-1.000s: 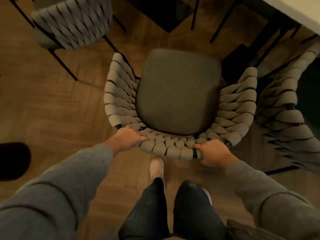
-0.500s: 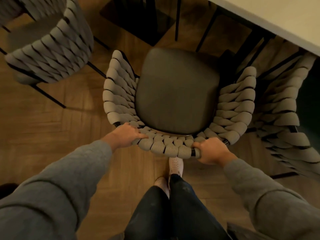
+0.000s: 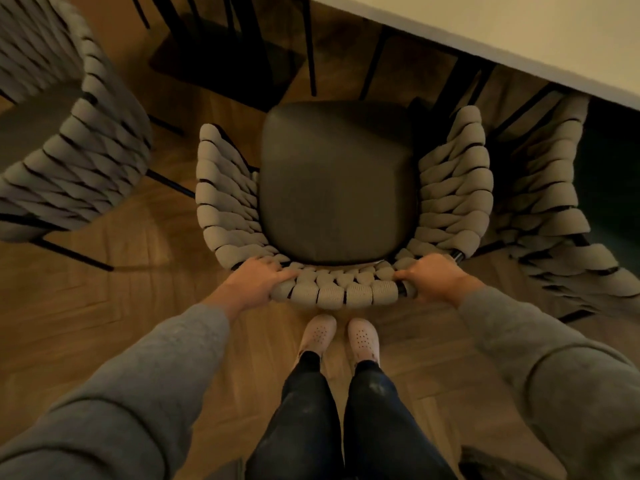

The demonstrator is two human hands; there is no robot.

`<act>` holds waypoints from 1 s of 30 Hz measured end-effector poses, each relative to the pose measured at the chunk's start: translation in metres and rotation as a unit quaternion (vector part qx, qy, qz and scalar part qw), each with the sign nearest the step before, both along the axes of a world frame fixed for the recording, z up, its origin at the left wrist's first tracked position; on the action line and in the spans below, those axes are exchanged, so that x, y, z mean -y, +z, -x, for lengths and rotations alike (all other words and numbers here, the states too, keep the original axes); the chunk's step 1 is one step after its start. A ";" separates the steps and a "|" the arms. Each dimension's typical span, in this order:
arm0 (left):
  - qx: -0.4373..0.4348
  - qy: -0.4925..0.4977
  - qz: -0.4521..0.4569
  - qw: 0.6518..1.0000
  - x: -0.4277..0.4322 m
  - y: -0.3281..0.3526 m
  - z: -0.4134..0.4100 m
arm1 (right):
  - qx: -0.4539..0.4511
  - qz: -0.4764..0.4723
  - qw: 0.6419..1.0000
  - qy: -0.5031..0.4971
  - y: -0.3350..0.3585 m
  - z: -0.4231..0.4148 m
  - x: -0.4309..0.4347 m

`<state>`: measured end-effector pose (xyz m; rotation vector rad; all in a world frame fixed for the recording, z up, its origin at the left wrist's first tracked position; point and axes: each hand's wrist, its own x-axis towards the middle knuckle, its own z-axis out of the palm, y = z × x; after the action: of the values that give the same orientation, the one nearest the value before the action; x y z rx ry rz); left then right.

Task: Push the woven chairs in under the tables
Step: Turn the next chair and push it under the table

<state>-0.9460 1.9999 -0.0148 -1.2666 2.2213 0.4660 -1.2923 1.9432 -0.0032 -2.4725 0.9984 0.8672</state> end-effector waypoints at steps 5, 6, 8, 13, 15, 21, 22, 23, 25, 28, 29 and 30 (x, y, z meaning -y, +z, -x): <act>-0.031 0.005 0.015 0.999 0.003 -0.005 -0.002 | -0.029 0.034 0.999 -0.007 0.014 -0.006 0.010; -0.041 0.004 0.015 0.999 0.004 -0.004 -0.001 | -0.031 0.038 0.999 -0.007 0.016 -0.005 0.013; -0.062 0.001 0.020 0.998 0.004 -0.005 0.002 | -0.033 0.043 0.998 -0.012 0.016 -0.001 0.016; -0.086 -0.017 0.010 0.996 0.005 -0.006 0.017 | -0.061 0.050 0.997 -0.008 0.012 0.014 0.010; -0.081 -0.040 0.008 0.996 0.006 -0.007 0.021 | -0.074 0.047 0.996 -0.010 0.010 0.021 0.004; -0.048 -0.100 0.003 0.994 0.024 -0.005 0.029 | -0.090 0.038 0.994 -0.055 0.005 0.031 -0.015; -0.039 -0.107 -0.001 0.993 0.029 -0.003 0.027 | -0.084 0.039 0.993 -0.068 0.003 0.029 -0.019; -0.033 -0.117 -0.002 0.993 0.035 -0.001 0.025 | -0.073 0.046 0.993 -0.082 0.001 0.027 -0.023; -0.019 -0.145 -0.003 0.989 0.051 0.003 0.020 | -0.058 0.053 0.991 -0.107 -0.001 0.023 -0.027; 0.001 -0.180 -0.010 0.984 0.075 0.010 0.022 | -0.041 0.056 0.987 -0.144 -0.005 0.019 -0.030; 0.006 -0.188 -0.012 0.982 0.084 0.010 0.024 | -0.037 0.057 0.985 -0.156 -0.006 0.018 -0.029; 0.010 -0.196 -0.013 0.981 0.094 0.010 0.024 | -0.033 0.058 0.983 -0.168 -0.007 0.018 -0.027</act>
<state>-0.9704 1.9060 -0.0044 -0.7853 2.3619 0.3243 -1.3106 1.9706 -0.0103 -2.2792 1.4747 0.8028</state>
